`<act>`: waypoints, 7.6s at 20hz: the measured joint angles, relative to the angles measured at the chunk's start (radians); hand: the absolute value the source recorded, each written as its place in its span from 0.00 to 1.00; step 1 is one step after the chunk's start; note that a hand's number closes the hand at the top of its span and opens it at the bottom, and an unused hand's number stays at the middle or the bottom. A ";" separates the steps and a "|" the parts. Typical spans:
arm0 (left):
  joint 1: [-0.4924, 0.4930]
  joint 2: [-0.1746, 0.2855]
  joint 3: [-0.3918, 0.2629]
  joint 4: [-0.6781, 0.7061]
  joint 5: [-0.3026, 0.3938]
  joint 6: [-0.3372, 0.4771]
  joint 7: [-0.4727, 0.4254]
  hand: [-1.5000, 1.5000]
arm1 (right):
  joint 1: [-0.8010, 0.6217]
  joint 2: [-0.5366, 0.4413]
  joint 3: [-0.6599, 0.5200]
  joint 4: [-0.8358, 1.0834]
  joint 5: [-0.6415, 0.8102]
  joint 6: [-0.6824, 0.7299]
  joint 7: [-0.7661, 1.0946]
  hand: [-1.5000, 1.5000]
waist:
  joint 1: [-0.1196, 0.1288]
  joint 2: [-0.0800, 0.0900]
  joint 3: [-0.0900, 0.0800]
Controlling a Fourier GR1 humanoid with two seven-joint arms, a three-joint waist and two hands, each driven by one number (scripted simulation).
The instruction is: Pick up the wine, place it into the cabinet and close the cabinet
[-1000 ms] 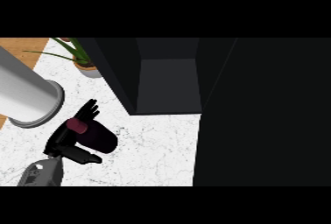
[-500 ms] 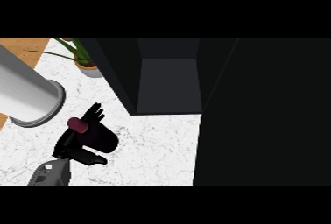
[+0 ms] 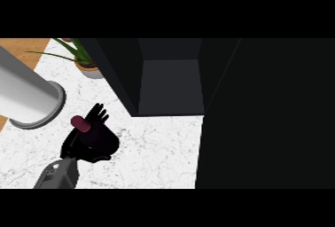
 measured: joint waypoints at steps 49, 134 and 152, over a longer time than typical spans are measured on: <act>0.311 -0.142 -0.365 -0.756 0.246 0.453 -0.021 1.00 | 0.023 0.003 -0.037 0.013 -0.007 0.026 -0.027 0.00 | 0.020 -0.007 0.002; -0.827 -0.108 -0.624 0.495 0.652 1.199 -0.099 0.00 | 0.128 0.078 -0.112 0.025 -0.055 0.203 -0.107 0.00 | -0.040 0.015 0.001; -0.850 -0.111 -0.602 0.542 0.602 1.115 -0.157 0.00 | 0.156 0.088 -0.080 0.022 -0.049 0.220 -0.127 0.00 | -0.043 0.018 0.001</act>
